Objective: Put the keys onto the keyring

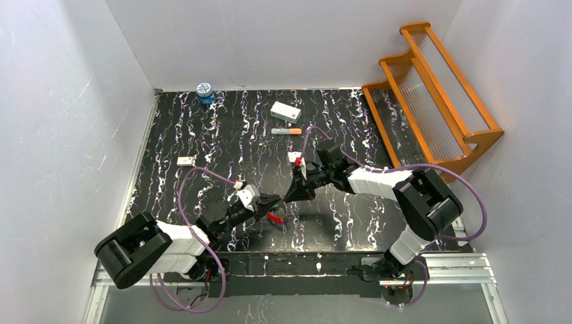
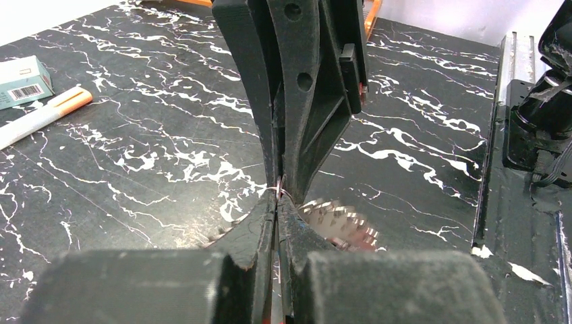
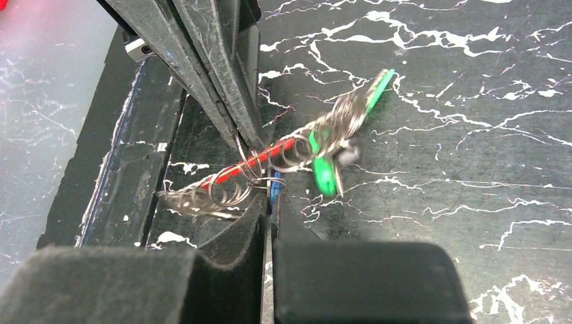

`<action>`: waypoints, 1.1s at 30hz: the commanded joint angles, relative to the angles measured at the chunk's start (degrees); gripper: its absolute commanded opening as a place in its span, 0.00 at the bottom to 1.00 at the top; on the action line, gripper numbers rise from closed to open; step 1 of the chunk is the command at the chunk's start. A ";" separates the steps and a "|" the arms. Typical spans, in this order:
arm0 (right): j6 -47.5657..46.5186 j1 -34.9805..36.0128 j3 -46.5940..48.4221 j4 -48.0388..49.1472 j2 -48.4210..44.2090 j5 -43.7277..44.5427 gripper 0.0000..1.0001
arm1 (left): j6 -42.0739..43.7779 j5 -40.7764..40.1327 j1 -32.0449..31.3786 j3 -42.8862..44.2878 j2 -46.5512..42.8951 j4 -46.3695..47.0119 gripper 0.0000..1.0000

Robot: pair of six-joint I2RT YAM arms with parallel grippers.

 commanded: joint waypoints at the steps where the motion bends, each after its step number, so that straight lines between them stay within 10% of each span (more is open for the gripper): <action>1: 0.74 0.10 1.64 1.73 0.92 -1.53 0.06 | -0.18 -0.73 -0.10 0.11 -1.18 4.83 0.00; 11: -4.35 2.52 2.97 -9.21 0.63 7.21 0.05 | -0.31 -1.68 -0.10 -0.67 -1.46 5.94 0.00; 20: 0.26 1.04 -2.37 0.22 -9.60 13.48 0.46 | -0.32 -0.94 -0.05 -1.08 -1.40 5.95 0.00; 33: 2.33 0.97 -1.57 7.54 -7.95 4.70 0.48 | -0.48 -0.52 -0.10 -1.10 -1.60 5.94 0.00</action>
